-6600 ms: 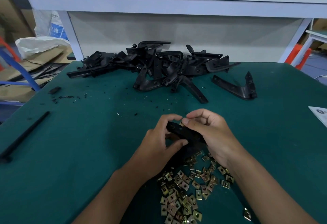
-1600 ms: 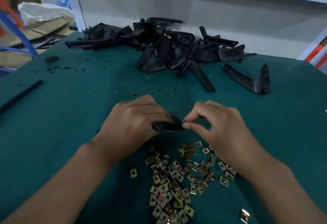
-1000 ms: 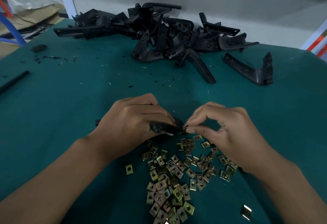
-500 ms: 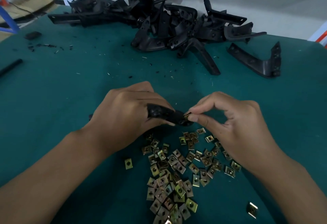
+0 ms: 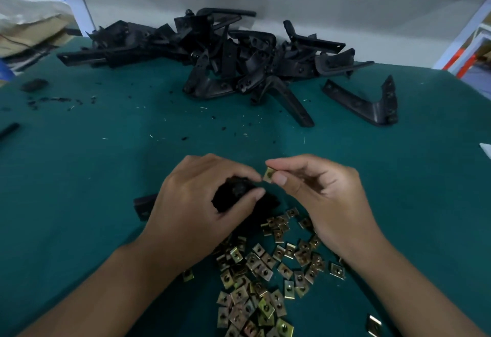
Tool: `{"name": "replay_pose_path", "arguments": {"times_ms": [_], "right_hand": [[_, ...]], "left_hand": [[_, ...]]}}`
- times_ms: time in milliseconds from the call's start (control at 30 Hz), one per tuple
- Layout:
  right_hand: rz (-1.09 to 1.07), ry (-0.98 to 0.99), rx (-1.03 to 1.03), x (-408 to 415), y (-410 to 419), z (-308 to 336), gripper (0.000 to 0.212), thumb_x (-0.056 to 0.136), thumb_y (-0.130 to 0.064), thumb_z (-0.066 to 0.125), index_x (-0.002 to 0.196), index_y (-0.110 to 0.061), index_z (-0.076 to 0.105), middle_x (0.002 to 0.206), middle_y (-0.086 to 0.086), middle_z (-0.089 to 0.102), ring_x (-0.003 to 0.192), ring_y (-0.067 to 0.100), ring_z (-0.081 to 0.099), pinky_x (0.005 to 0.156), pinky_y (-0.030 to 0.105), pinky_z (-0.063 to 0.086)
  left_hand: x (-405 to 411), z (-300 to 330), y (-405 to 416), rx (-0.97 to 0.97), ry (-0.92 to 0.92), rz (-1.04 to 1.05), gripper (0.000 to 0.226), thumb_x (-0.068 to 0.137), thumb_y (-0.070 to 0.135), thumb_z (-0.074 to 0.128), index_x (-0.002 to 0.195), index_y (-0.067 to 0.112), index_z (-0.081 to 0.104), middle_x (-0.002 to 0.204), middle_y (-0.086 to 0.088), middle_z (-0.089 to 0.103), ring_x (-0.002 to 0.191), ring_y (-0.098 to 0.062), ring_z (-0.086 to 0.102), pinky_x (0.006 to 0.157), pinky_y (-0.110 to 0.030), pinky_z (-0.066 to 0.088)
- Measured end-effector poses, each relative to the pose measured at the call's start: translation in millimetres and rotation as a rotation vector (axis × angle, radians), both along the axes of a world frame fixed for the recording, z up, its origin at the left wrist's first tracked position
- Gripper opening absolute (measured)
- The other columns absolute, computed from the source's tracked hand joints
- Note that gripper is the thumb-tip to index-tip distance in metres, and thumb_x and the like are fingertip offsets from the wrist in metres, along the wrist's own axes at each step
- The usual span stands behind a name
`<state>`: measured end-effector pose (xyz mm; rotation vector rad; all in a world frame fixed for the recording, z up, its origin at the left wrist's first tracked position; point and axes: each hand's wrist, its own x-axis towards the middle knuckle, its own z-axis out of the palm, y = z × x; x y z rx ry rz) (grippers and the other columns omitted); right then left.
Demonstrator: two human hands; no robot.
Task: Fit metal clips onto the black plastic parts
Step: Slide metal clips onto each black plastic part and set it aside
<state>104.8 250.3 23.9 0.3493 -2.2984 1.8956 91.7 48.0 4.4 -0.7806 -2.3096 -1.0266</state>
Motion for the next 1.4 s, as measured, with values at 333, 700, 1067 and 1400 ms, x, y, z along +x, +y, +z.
{"name": "replay_pose_path", "arguments": {"times_ms": [333, 700, 1067, 1400], "right_hand": [[0.173, -0.042, -0.17, 3.6, -3.0, 0.8, 0.022, 0.082, -0.018, 0.075, 0.103, -0.02, 0.077, 0.095, -0.002, 0.078, 0.091, 0.008, 0.073, 0.078, 0.015, 0.054], [-0.008, 0.132, 0.114, 7.9, -6.5, -7.6, 0.024, 0.092, -0.04, 0.071, 0.116, -0.041, 0.071, 0.107, -0.015, 0.074, 0.101, 0.017, 0.071, 0.079, 0.036, 0.059], [-0.007, 0.178, 0.114, 8.0, -11.4, -9.9, 0.027, 0.095, -0.029, 0.071, 0.119, -0.04, 0.07, 0.108, -0.011, 0.069, 0.105, 0.019, 0.066, 0.083, 0.027, 0.056], [-0.203, 0.25, 0.322, 1.4, 5.1, 0.2, 0.025, 0.093, -0.029, 0.069, 0.117, -0.031, 0.072, 0.097, -0.018, 0.068, 0.097, 0.006, 0.066, 0.078, 0.016, 0.05]], "left_hand": [[3.6, 3.5, 1.1, 0.133, 0.093, 0.02, 0.013, 0.09, 0.034, 0.074, 0.101, 0.027, 0.074, 0.094, 0.018, 0.072, 0.083, -0.002, 0.065, 0.078, -0.024, 0.048], [3.7, 5.6, 5.5, 0.152, 0.113, 0.022, 0.009, 0.092, 0.03, 0.07, 0.1, 0.028, 0.072, 0.091, 0.026, 0.067, 0.078, 0.003, 0.061, 0.074, -0.022, 0.044], [9.3, 1.0, 12.1, 0.449, -0.264, -0.025, 0.01, 0.087, 0.038, 0.072, 0.096, 0.034, 0.073, 0.092, 0.014, 0.076, 0.089, -0.017, 0.073, 0.079, -0.042, 0.059], [8.6, 3.5, 12.7, 0.245, -0.179, 0.087, 0.012, 0.092, 0.045, 0.062, 0.093, 0.038, 0.071, 0.089, 0.021, 0.072, 0.088, -0.007, 0.069, 0.092, -0.023, 0.044]]}}
